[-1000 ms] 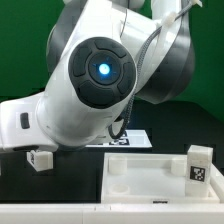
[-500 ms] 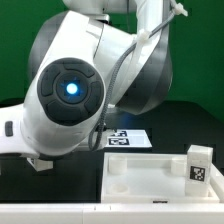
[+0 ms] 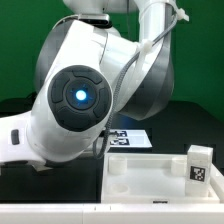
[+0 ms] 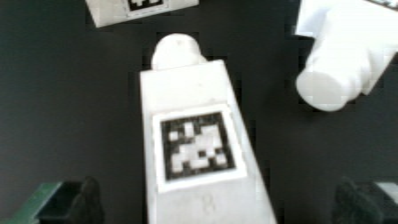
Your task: Assemble square table
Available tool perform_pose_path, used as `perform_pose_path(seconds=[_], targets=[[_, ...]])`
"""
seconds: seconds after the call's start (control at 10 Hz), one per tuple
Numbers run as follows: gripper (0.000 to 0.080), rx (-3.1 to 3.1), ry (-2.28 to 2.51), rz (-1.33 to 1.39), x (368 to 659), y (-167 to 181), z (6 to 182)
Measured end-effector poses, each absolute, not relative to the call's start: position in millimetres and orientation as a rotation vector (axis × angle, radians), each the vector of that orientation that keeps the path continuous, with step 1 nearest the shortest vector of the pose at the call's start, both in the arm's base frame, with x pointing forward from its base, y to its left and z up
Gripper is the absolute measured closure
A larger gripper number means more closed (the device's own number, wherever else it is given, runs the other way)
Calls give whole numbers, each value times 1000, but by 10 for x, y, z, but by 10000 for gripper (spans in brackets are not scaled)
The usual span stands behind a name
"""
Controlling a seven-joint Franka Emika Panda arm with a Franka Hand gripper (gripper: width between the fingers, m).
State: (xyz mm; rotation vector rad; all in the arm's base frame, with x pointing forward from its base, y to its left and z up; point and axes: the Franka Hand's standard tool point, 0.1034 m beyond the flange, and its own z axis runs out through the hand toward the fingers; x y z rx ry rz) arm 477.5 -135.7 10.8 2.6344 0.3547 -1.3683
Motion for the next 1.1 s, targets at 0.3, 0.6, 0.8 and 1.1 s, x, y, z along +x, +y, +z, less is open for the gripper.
perform_pose_path(seconds=[0.3,0.6,0.8,1.1], targets=[[378,2634,353,-1370,4770,-1363,103],[515,2632,344,-1375,4769,-1353,115],[515,2627,245,-1413,4929,-1144,430],[515,2693,75,-1282,5291,-958,1028]])
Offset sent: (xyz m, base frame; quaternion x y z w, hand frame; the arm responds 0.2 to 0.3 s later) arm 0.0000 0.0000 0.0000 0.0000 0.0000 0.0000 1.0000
